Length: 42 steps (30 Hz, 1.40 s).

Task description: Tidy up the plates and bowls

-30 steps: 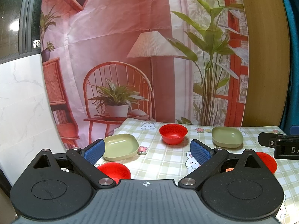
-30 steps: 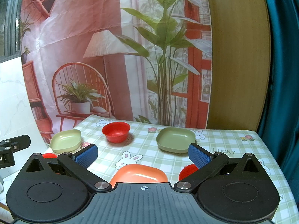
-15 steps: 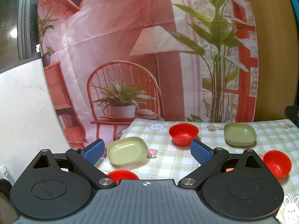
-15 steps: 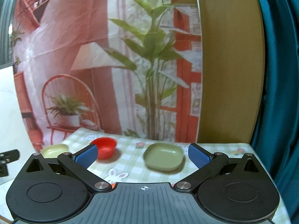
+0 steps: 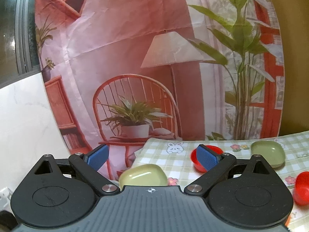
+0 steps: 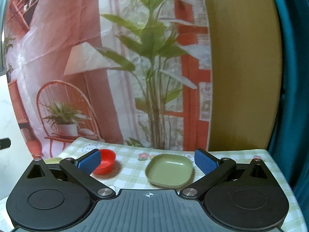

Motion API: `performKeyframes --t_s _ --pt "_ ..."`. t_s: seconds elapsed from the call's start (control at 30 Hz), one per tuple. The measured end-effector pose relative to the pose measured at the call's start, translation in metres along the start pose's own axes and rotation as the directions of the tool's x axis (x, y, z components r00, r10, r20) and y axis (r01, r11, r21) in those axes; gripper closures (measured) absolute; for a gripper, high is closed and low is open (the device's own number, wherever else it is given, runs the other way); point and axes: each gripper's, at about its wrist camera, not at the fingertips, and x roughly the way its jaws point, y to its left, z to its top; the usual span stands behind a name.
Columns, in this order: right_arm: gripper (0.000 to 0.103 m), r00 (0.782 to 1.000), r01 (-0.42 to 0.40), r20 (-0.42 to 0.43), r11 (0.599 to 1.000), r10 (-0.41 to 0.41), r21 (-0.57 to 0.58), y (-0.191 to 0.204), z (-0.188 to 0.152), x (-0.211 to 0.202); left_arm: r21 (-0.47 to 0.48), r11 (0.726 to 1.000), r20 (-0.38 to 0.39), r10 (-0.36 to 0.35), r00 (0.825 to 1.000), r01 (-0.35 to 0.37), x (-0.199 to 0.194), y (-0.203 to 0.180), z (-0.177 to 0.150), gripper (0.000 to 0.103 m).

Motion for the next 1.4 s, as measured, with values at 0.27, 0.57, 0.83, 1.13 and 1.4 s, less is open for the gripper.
performKeyframes --t_s 0.27,0.57,0.83,1.13,1.4 --pt "0.002 0.994 -0.095 -0.060 0.995 0.093 -0.029 0.046 -0.001 0.052 -0.047 0.998 -0.017 0.044 0.999 -0.045 0.044 0.050 0.008 0.010" --pt "0.003 0.972 -0.210 -0.128 0.973 0.197 -0.092 0.121 -0.009 0.118 -0.114 0.990 -0.088 0.072 0.994 -0.082 0.099 0.111 -0.009 0.010" --pt "0.009 0.931 -0.322 -0.225 0.937 0.287 -0.137 0.194 -0.023 0.186 -0.160 0.986 -0.221 0.018 0.975 -0.055 0.169 0.137 -0.054 0.014" --pt "0.023 0.898 -0.343 -0.352 0.922 0.265 -0.182 0.247 -0.037 0.268 -0.192 0.981 -0.346 -0.061 0.936 -0.007 0.223 0.142 -0.093 0.019" --pt "0.037 0.860 -0.374 -0.431 0.912 0.273 -0.168 0.266 -0.056 0.316 -0.276 0.961 -0.395 -0.139 0.908 0.027 0.249 0.149 -0.112 0.044"
